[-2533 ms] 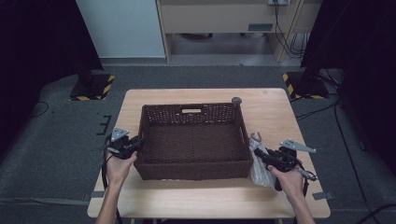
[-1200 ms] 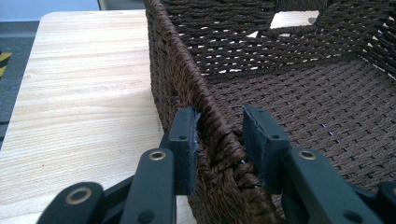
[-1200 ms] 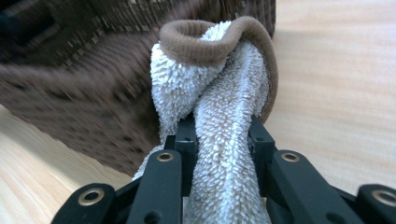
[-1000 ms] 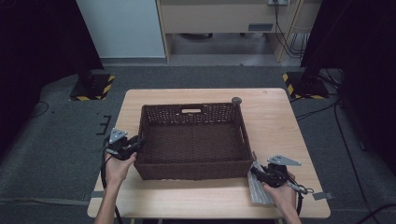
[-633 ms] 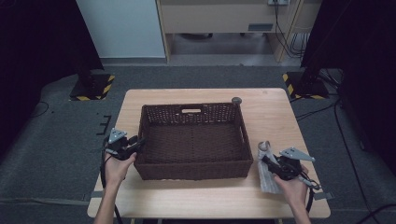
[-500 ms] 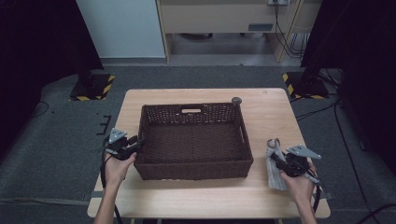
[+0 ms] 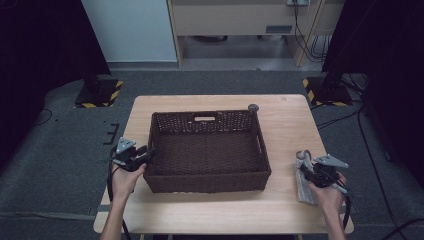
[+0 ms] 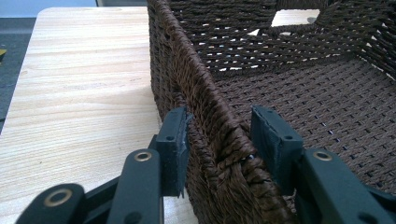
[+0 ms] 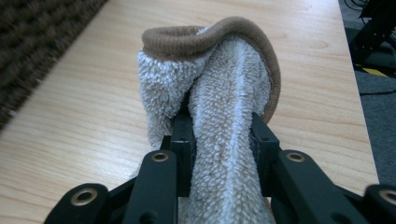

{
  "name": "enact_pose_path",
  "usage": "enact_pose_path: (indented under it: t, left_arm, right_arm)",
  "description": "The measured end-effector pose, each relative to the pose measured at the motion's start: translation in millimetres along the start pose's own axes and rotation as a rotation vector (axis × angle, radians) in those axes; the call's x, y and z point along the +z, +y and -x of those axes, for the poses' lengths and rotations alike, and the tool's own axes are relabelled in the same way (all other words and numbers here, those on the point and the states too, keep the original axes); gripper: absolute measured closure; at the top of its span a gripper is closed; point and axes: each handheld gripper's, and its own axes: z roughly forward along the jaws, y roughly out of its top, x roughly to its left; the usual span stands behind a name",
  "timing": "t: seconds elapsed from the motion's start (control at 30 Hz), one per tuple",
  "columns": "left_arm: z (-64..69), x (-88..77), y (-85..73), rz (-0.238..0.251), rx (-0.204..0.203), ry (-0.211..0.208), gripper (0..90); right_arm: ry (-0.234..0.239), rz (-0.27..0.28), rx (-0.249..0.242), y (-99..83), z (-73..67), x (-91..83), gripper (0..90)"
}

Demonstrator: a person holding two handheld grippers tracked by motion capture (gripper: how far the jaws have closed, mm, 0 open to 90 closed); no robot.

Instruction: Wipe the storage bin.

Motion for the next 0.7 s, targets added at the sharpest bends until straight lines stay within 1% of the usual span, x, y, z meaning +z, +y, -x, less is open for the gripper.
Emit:
enact_pose_path:
  t: [0.07,0.17,0.2,0.23,0.27,0.3,0.33,0.37,0.4,0.5,0.53,0.57,0.7]
  left_arm:
    - [-0.4,0.2,-0.3,-0.001,-0.002,-0.002,55.7]
    - [-0.4,0.3,-0.7,-0.001,0.000,-0.001,55.1]
    - [-0.4,0.3,-0.7,-0.001,0.000,-0.001,54.9]
    - [-0.3,0.2,-0.9,0.000,0.000,0.000,54.9]
    - [-0.5,0.1,-1.1,0.002,0.002,0.003,53.6]
    - [-0.7,0.0,-1.3,0.002,0.002,0.003,52.8]
    - [-0.7,0.0,-1.3,0.002,0.002,0.003,52.7]
    - [-0.8,-0.1,-1.3,0.001,0.005,0.000,52.7]
    - [-0.8,-0.1,-1.3,0.001,0.005,0.000,52.1]
    - [-2.0,-1.0,-0.5,-0.007,0.008,-0.003,50.1]
    - [-2.0,-1.0,-0.5,-0.007,0.008,-0.003,49.1]
    - [-1.9,-1.9,0.3,-0.009,0.013,-0.001,48.3]
    - [-0.7,-6.3,3.1,-0.005,0.024,0.007,45.9]
  right_arm:
    - [0.006,-0.014,-0.013,-1.1,-0.1,3.0,67.9]
    - [0.010,-0.012,0.005,-4.1,0.8,6.2,63.7]
    - [0.010,-0.012,0.005,-4.1,0.8,6.2,63.7]
    - [0.012,-0.016,0.016,-4.8,1.0,6.7,61.0]
    - [0.004,-0.017,0.023,-5.5,1.1,7.4,52.8]
    - [0.000,-0.016,0.024,-4.6,0.4,6.7,49.9]
    - [0.000,-0.016,0.024,-4.6,0.4,6.7,49.9]
    - [-0.014,-0.001,0.025,-1.5,-0.7,4.6,44.7]
    - [-0.015,0.011,0.022,0.1,-0.6,2.3,44.3]
    - [0.002,0.065,0.024,5.4,-3.3,-6.4,42.0]
    - [0.002,0.065,0.024,5.4,-3.3,-6.4,42.0]
    - [0.010,0.098,0.019,10.5,-6.1,-13.5,40.9]
    - [0.025,0.148,0.015,20.4,-10.5,-23.4,40.5]
